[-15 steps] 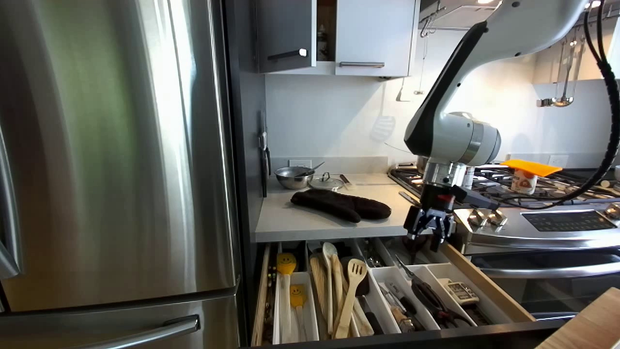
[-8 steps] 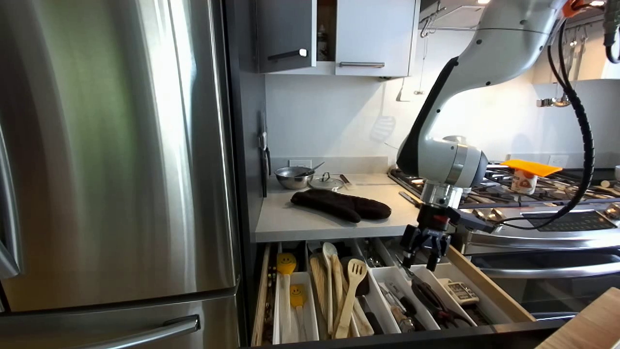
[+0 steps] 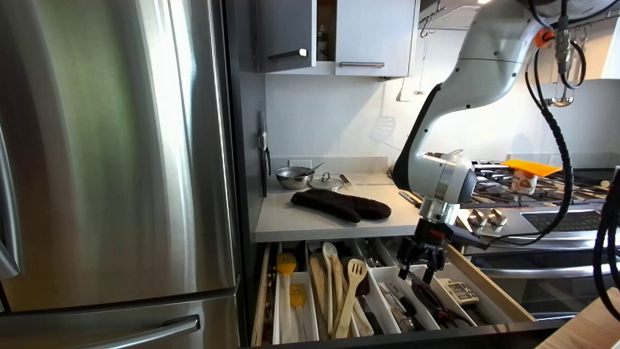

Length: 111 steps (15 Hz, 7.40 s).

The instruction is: Place the scissors inside the utensil organizer

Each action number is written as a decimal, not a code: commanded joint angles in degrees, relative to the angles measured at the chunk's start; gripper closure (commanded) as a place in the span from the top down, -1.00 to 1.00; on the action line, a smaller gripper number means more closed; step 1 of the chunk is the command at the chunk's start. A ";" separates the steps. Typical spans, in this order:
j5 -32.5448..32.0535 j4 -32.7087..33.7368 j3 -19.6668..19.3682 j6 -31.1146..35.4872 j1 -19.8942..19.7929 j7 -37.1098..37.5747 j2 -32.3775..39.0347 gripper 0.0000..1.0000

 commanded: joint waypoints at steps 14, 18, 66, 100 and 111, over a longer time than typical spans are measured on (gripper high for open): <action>7.68 4.31 1.93 0.41 -3.68 -3.78 6.61 -0.36; 7.62 4.11 1.76 1.13 -3.84 -3.48 6.59 -0.99; 24.17 -8.30 4.56 13.80 0.56 4.39 -5.55 0.99; 13.29 -0.36 -1.84 22.45 4.16 23.90 5.26 -1.00; 9.60 -0.59 -3.76 17.47 5.57 27.60 5.95 -1.00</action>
